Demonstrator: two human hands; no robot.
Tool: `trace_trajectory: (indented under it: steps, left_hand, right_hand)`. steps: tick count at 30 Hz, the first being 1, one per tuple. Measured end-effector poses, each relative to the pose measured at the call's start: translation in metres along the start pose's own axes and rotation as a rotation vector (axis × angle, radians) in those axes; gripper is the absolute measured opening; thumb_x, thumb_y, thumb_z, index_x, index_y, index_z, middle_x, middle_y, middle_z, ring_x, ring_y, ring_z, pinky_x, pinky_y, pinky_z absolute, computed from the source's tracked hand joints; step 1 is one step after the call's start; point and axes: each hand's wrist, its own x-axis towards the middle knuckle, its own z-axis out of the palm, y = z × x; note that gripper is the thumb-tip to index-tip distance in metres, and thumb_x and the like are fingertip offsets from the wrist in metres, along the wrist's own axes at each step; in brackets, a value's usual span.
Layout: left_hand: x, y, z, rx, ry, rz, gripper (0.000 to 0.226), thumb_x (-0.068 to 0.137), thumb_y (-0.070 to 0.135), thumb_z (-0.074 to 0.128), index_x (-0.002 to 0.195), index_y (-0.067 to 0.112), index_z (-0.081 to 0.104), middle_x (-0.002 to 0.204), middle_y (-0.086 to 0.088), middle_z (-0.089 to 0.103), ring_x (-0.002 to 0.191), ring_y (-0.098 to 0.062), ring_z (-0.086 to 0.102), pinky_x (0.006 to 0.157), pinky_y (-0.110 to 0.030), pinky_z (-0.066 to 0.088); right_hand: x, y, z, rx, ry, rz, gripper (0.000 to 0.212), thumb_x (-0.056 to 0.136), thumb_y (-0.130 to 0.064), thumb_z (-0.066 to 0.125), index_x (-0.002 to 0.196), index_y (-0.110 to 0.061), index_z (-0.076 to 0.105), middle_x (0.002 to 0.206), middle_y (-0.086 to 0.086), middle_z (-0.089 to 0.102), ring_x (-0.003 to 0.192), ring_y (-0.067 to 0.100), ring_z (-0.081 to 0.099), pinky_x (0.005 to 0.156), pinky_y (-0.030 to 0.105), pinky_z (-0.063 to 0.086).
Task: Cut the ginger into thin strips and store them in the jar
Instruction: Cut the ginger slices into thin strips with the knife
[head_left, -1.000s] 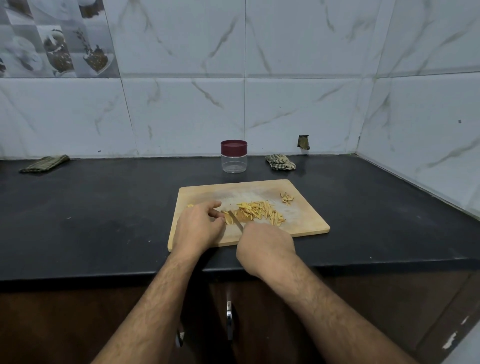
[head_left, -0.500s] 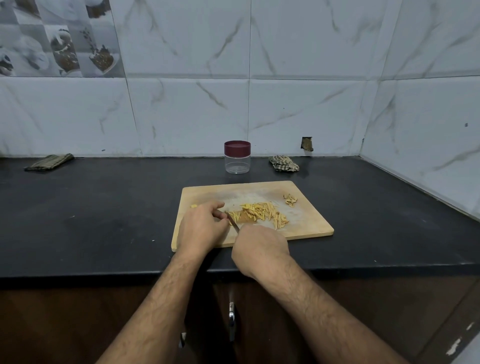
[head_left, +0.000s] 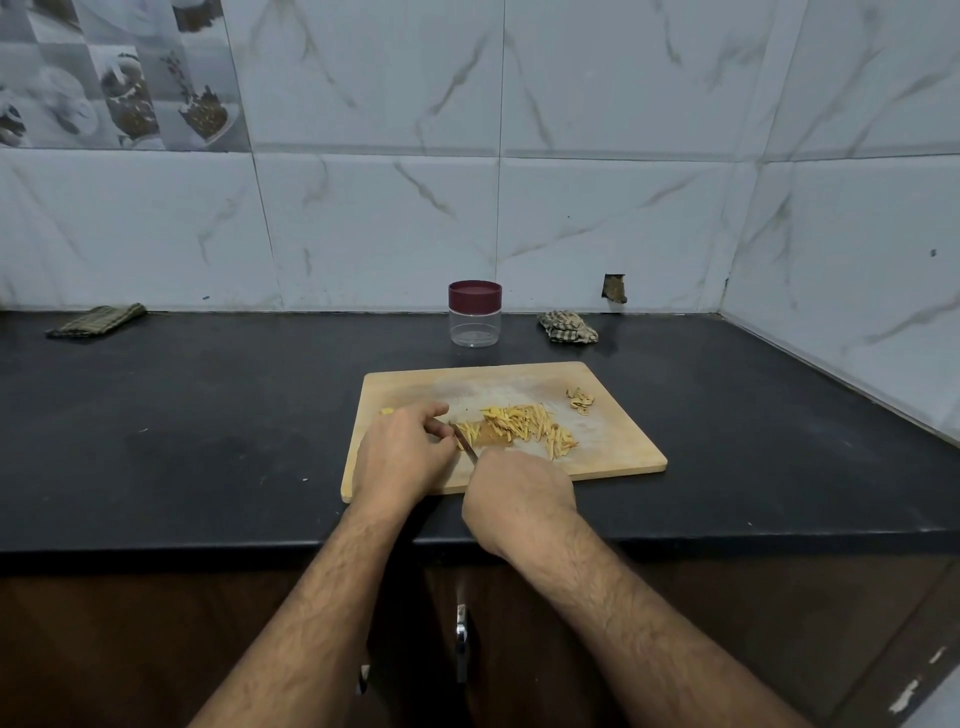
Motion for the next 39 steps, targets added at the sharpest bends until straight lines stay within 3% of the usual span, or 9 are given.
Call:
trace_trajectory:
  steps: [4, 11, 21, 27, 31, 35, 39]
  left_hand:
    - [0.001, -0.001, 0.000, -0.001, -0.003, 0.003, 0.046, 0.081, 0.021, 0.063, 0.126, 0.029, 0.066, 0.088, 0.020, 0.071, 0.092, -0.009, 0.065, 0.087, -0.036, 0.053]
    - [0.003, -0.002, 0.001, -0.022, -0.012, -0.007, 0.046, 0.080, 0.021, 0.064, 0.125, 0.028, 0.066, 0.086, 0.020, 0.071, 0.094, -0.009, 0.066, 0.088, -0.035, 0.052]
    - [0.008, -0.004, 0.003, -0.076, -0.038, -0.043, 0.046, 0.077, 0.021, 0.067, 0.123, 0.028, 0.067, 0.081, 0.021, 0.071, 0.095, -0.008, 0.067, 0.092, -0.036, 0.051]
    - [0.008, -0.005, 0.002, -0.063, -0.030, -0.037, 0.047, 0.077, 0.022, 0.068, 0.124, 0.029, 0.066, 0.080, 0.022, 0.071, 0.093, -0.007, 0.065, 0.089, -0.036, 0.052]
    - [0.007, -0.003, 0.002, -0.059, -0.026, -0.029, 0.047, 0.078, 0.022, 0.068, 0.124, 0.029, 0.066, 0.081, 0.021, 0.071, 0.092, -0.006, 0.065, 0.089, -0.036, 0.052]
    - [0.006, -0.003, 0.000, -0.067, -0.037, -0.039, 0.046, 0.078, 0.025, 0.070, 0.124, 0.029, 0.066, 0.080, 0.022, 0.070, 0.092, -0.007, 0.066, 0.090, -0.036, 0.052]
    - [0.004, 0.000, -0.001, -0.071, -0.036, -0.036, 0.047, 0.078, 0.024, 0.070, 0.124, 0.028, 0.066, 0.080, 0.022, 0.070, 0.091, -0.007, 0.066, 0.089, -0.036, 0.052]
  right_hand:
    - [0.001, -0.001, 0.000, -0.012, -0.008, 0.006, 0.033, 0.094, -0.014, 0.055, 0.127, -0.013, 0.054, 0.113, 0.004, 0.064, 0.084, 0.021, 0.051, 0.069, 0.033, 0.043]
    - [0.003, -0.001, -0.002, -0.057, -0.038, -0.002, 0.038, 0.094, -0.013, 0.054, 0.132, -0.015, 0.052, 0.123, 0.004, 0.063, 0.109, 0.022, 0.059, 0.074, 0.033, 0.036]
    - [-0.002, -0.001, -0.006, -0.101, -0.074, -0.039, 0.037, 0.093, -0.012, 0.060, 0.129, -0.014, 0.055, 0.123, 0.003, 0.062, 0.111, 0.022, 0.058, 0.077, 0.032, 0.037]
    - [-0.016, 0.009, -0.001, -0.066, -0.113, 0.006, 0.030, 0.093, -0.011, 0.054, 0.123, -0.016, 0.058, 0.112, 0.003, 0.062, 0.086, 0.022, 0.050, 0.070, 0.034, 0.039]
    - [-0.021, 0.011, -0.001, -0.062, -0.106, 0.013, 0.029, 0.096, -0.015, 0.051, 0.124, -0.018, 0.057, 0.118, 0.004, 0.062, 0.094, 0.022, 0.055, 0.070, 0.035, 0.039]
    - [-0.017, 0.009, -0.007, -0.076, -0.090, 0.003, 0.033, 0.094, -0.011, 0.053, 0.126, -0.017, 0.057, 0.109, 0.004, 0.060, 0.087, 0.021, 0.047, 0.069, 0.034, 0.039]
    - [-0.017, 0.012, -0.004, -0.058, -0.081, 0.008, 0.030, 0.095, -0.012, 0.051, 0.124, -0.017, 0.058, 0.114, 0.004, 0.062, 0.086, 0.021, 0.049, 0.069, 0.034, 0.040]
